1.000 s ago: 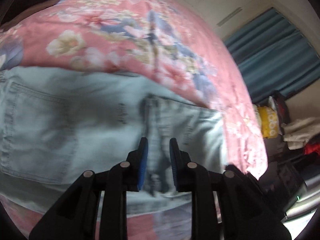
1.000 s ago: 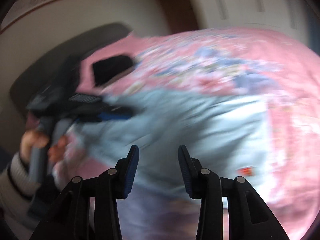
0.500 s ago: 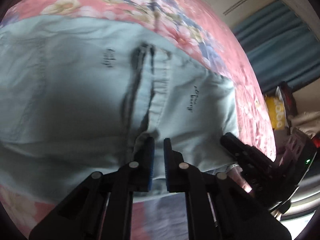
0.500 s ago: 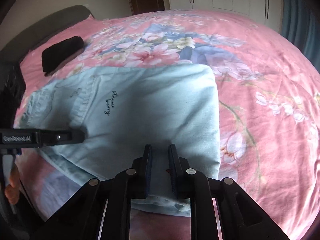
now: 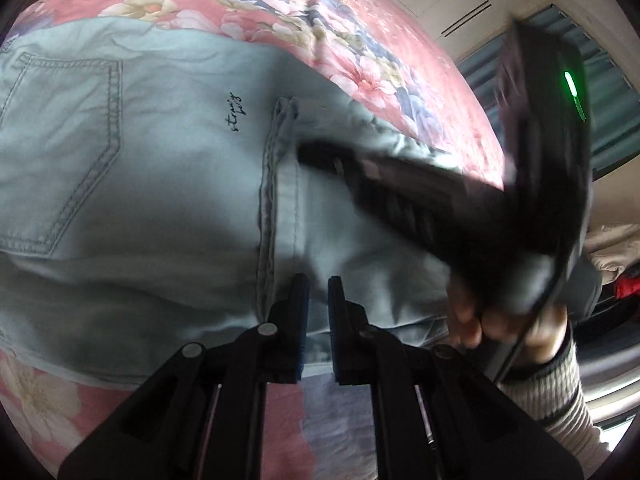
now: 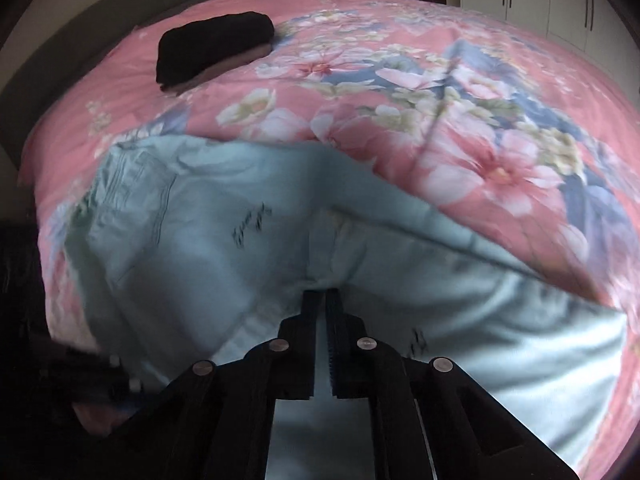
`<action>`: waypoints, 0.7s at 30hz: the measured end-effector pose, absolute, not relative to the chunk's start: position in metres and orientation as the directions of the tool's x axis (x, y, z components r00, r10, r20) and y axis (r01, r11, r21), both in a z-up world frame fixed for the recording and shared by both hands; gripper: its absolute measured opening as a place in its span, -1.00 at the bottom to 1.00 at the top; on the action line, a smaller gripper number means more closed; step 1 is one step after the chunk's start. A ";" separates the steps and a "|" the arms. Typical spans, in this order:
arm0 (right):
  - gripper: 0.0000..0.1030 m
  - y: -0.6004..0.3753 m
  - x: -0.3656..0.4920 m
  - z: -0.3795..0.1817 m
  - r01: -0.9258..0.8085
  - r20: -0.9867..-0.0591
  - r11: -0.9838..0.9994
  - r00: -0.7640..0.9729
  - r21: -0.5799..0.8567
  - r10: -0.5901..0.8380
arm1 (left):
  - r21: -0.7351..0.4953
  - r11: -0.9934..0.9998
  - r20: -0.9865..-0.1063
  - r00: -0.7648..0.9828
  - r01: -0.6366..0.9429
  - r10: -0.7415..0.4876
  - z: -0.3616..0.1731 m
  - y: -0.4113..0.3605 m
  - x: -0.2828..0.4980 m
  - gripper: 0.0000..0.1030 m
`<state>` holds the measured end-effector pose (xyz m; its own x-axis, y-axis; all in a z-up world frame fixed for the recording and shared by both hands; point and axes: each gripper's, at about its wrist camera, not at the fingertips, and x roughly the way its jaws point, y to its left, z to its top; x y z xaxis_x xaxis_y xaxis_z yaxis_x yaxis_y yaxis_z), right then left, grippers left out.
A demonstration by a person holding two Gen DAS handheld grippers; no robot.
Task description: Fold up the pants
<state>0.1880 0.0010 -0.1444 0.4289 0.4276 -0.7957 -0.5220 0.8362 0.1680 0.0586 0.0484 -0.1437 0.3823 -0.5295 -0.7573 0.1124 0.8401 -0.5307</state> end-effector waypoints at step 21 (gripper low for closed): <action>-0.90 -0.009 0.207 -0.137 -0.440 -0.775 0.865 0.448 0.243 0.446 | -0.539 0.835 -0.763 0.357 0.108 -0.539 -0.146 0.048 0.061 -0.82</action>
